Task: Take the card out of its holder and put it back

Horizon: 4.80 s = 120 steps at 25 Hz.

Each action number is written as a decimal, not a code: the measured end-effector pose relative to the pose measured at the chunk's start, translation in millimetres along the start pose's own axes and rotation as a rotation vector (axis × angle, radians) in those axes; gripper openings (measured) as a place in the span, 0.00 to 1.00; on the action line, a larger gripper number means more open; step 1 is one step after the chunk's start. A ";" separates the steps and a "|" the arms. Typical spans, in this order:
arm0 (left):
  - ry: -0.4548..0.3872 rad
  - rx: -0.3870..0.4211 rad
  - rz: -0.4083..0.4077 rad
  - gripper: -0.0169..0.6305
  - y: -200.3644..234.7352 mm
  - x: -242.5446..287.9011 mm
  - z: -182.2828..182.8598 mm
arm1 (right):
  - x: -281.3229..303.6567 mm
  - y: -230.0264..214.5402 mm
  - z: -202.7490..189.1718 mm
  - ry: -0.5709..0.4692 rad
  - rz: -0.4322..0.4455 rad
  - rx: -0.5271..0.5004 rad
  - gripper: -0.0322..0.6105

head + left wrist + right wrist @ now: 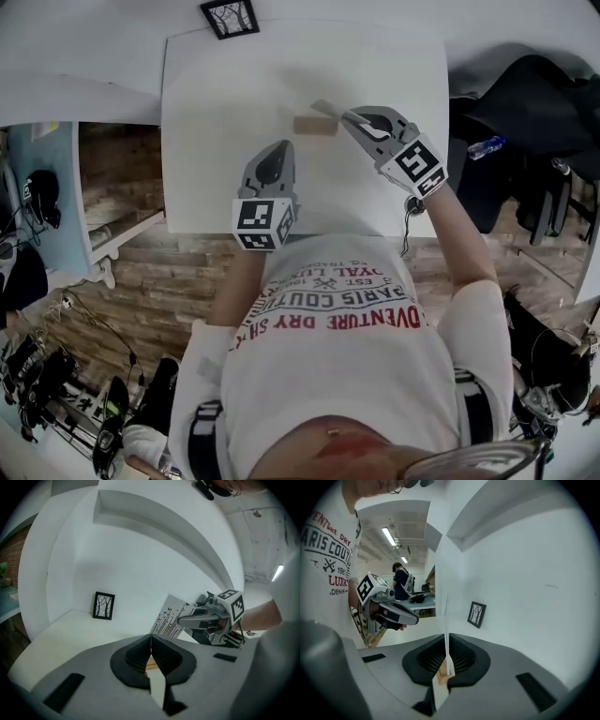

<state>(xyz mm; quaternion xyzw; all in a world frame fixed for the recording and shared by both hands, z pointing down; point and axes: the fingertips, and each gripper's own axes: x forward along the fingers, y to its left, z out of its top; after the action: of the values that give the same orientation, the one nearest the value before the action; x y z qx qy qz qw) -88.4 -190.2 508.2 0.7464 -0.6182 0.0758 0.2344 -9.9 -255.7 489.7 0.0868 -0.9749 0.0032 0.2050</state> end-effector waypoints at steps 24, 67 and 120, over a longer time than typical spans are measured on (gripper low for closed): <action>0.062 -0.053 0.083 0.06 22.4 2.7 -23.7 | 53.9 11.3 -29.7 0.123 0.417 -0.107 0.10; 0.031 -0.011 0.074 0.06 17.5 -0.5 -12.3 | 32.9 -17.2 -25.9 -0.033 0.106 0.140 0.47; -0.129 0.141 -0.129 0.06 -2.9 -45.0 29.4 | -48.2 57.8 -19.0 -0.154 -0.691 0.340 0.09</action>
<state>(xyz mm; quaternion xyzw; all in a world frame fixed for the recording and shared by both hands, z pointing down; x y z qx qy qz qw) -100.9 -163.0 463.6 0.8027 -0.5757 0.0556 0.1454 31.2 -189.9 489.5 0.4426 -0.8864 0.0889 0.1028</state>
